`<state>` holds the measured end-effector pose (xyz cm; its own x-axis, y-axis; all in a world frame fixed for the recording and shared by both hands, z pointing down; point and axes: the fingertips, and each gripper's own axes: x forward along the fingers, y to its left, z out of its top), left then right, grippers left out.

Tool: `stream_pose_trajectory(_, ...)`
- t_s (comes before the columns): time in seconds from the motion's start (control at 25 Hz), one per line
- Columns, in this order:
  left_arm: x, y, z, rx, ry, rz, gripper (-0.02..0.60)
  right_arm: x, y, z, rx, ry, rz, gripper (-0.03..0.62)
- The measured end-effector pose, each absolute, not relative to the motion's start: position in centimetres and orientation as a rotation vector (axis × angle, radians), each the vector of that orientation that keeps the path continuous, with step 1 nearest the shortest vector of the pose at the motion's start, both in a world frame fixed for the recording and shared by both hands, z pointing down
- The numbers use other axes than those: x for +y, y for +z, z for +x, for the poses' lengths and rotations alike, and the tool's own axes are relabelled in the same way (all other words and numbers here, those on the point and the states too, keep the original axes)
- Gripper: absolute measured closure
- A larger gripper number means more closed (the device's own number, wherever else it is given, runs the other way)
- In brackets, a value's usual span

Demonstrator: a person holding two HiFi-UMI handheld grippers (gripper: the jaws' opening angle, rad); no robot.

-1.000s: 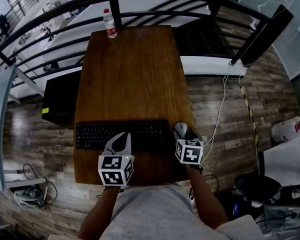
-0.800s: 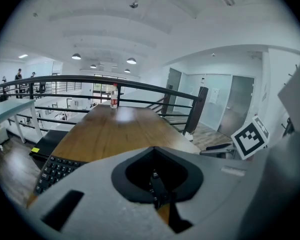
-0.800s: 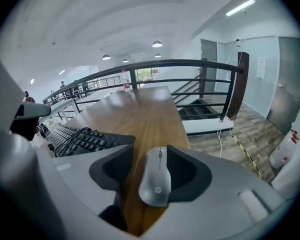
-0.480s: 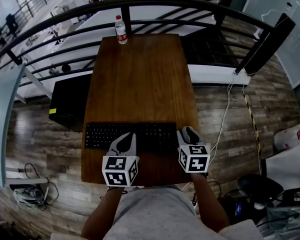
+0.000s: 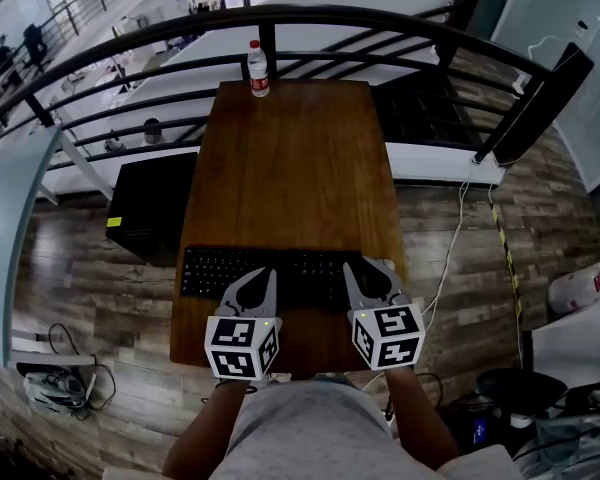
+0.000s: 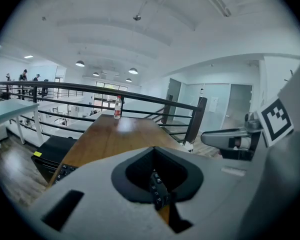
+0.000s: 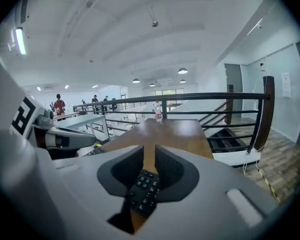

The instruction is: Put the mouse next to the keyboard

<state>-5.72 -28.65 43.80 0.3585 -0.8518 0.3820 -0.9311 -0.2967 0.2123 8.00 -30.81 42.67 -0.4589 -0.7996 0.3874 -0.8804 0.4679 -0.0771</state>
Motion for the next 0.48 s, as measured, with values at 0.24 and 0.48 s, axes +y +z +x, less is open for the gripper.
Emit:
stream_pose_trajectory(0.24,-28.4,43.5,-6.6,-1.557,0.268,2.245,0.588,-29.7,41.4,5.9,-2.503,0.364,1.375,0.582)
stream_pose_trajectory(0.48,-28.4,43.4,-6.4,-1.538,0.275,2.26,0.588,-28.9,41.1,5.5,-2.53,0.371,1.362,0.583)
